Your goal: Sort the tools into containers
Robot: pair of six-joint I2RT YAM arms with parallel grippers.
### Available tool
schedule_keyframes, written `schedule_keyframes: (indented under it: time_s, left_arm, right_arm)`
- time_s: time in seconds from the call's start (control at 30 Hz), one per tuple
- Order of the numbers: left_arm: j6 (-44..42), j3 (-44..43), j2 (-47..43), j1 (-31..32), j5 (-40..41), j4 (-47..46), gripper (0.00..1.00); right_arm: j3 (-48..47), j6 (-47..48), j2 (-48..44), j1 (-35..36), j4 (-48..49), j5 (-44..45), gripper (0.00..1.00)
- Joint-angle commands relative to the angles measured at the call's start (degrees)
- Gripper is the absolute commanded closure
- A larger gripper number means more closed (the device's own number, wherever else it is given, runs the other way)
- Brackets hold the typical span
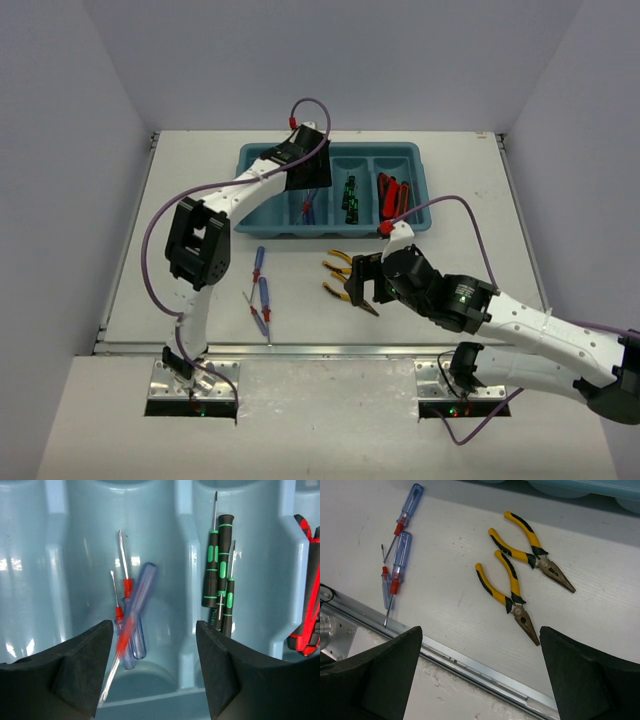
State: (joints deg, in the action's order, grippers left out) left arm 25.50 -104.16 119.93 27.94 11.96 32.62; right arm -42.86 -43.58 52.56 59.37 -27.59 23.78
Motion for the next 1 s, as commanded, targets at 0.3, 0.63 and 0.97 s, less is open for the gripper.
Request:
schedule_keyframes:
  time_s: [0.3, 0.63, 0.97]
  left_arm:
    - [6.4, 28.2, -31.6, -0.4, 9.0, -4.0, 0.16]
    - [21.3, 56.1, -56.8, -0.4, 10.0, 5.6, 0.18]
    - [22.2, 65.9, -59.1, 2.7, 4.3, 2.5, 0.51]
  right_arm:
    - [0.6, 0.5, -0.9, -0.4, 1.0, 1.2, 0.01]
    - [0.3, 1.8, -1.4, -0.8, 0.9, 1.0, 0.01]
    - [0.3, 1.2, 0.9, -0.8, 2.1, 0.0, 0.01]
